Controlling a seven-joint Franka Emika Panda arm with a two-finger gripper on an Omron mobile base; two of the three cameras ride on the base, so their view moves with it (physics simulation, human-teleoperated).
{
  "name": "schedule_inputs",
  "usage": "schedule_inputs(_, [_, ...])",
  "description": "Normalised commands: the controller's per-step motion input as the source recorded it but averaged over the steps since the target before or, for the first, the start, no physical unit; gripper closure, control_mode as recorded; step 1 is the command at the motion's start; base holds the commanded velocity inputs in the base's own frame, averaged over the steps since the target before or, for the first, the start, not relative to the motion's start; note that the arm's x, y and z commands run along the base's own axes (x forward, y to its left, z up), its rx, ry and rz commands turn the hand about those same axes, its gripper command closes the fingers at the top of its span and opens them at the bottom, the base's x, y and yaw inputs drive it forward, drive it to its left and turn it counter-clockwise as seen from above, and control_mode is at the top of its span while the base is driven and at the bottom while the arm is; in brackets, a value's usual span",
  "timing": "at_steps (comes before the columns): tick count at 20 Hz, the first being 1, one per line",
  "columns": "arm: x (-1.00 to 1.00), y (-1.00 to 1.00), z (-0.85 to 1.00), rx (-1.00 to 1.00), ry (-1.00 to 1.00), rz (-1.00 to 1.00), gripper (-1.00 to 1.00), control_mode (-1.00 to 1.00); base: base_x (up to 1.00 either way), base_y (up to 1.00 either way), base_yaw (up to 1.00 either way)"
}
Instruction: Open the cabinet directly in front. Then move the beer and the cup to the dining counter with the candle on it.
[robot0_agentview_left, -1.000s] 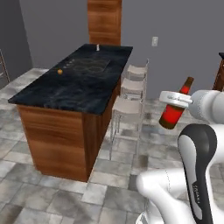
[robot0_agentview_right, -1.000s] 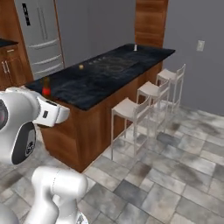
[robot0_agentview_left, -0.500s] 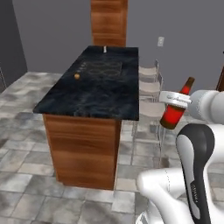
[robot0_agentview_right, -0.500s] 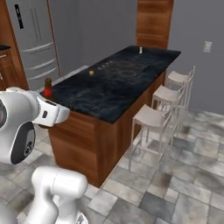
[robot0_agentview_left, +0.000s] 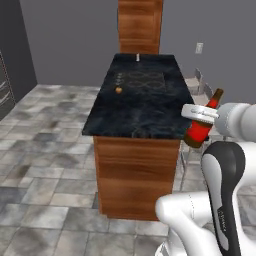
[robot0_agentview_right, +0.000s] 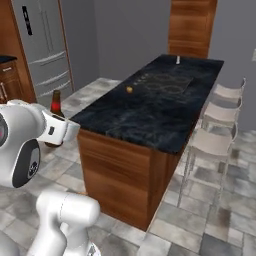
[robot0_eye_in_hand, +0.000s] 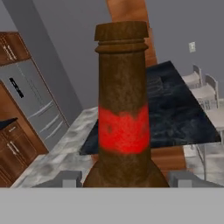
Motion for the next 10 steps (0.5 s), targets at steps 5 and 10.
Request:
schedule_inputs(5, [0.00, 0.00, 0.00, 0.00, 0.00, 0.00, 1.00, 1.00, 0.21, 1.00, -0.11])
schedule_inputs(10, [0.00, 0.00, 0.00, 0.00, 0.00, 0.00, 1.00, 1.00, 0.24, 1.00, -0.13])
